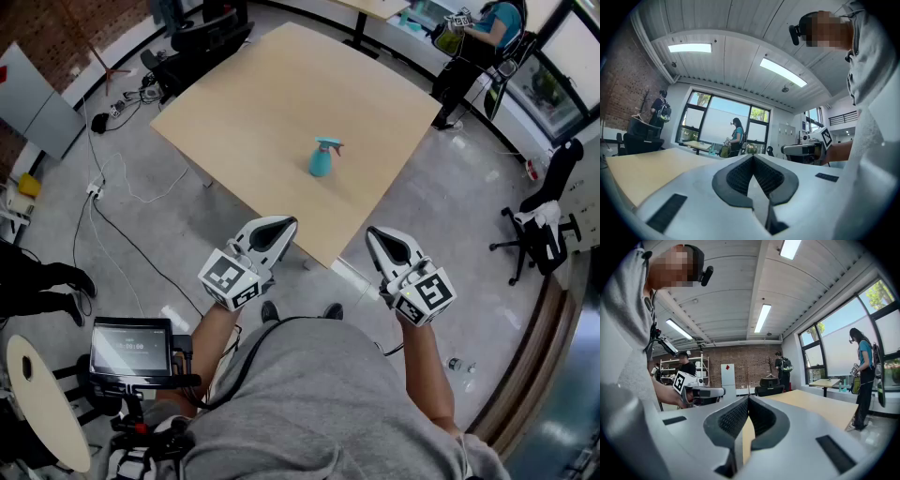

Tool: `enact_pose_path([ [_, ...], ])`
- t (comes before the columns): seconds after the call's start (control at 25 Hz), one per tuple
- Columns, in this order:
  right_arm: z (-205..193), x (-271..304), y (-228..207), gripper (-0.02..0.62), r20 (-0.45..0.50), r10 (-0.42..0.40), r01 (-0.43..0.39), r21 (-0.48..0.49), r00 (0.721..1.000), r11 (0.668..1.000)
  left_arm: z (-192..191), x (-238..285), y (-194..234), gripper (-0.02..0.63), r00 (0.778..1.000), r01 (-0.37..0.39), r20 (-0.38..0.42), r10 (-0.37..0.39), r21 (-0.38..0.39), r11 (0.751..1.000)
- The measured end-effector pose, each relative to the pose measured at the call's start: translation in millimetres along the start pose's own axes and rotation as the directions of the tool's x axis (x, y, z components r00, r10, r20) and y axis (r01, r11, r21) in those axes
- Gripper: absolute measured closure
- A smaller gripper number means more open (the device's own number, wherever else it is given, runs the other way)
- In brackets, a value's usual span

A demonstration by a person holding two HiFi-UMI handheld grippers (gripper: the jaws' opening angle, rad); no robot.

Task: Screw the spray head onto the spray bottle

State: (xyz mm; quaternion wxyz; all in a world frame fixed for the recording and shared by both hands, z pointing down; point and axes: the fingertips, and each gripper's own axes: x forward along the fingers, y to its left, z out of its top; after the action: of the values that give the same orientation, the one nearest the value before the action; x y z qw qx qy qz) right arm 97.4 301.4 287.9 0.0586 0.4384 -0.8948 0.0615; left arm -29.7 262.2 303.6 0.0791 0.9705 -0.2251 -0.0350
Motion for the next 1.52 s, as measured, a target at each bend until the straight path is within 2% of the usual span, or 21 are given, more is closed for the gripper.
enact_pose_path([
  [0.48, -4, -3, 0, 0.588, 0.001, -0.009, 0.009, 0.01, 1.0, 1.0, -4, -1, -2, 0.601, 1.0, 0.001, 0.003, -0.001, -0.009, 1.0],
  [0.84, -8, 2, 24, 0.586, 0.066, 0.023, -0.027, 0.07, 0.998, 0.997, -30, -27, -1, 0.601, 1.0, 0.014, -0.021, -0.014, -0.019, 1.0],
  [0.96, -5, 10, 35, 0.586, 0.047, 0.029, -0.032, 0.063, 0.998, 0.998, -33, -43, 6, 0.601, 0.999, 0.025, -0.029, -0.026, -0.042, 0.999],
  [1.2, 6, 28, 38, 0.586, 0.051, -0.017, 0.014, 0.044, 0.999, 0.999, -39, -58, 37, 0.601, 0.999, 0.033, -0.031, -0.036, -0.088, 0.996],
  [1.4, 5, 26, 23, 0.586, 0.058, -0.03, 0.027, 0.039, 0.998, 0.999, -45, -38, 49, 0.601, 0.998, 0.044, -0.04, -0.048, -0.102, 0.994],
  [1.52, 1, 28, -6, 0.586, 0.06, -0.033, 0.029, 0.052, 0.998, 0.998, -51, -15, 60, 0.601, 0.998, 0.039, -0.05, -0.045, -0.12, 0.992],
])
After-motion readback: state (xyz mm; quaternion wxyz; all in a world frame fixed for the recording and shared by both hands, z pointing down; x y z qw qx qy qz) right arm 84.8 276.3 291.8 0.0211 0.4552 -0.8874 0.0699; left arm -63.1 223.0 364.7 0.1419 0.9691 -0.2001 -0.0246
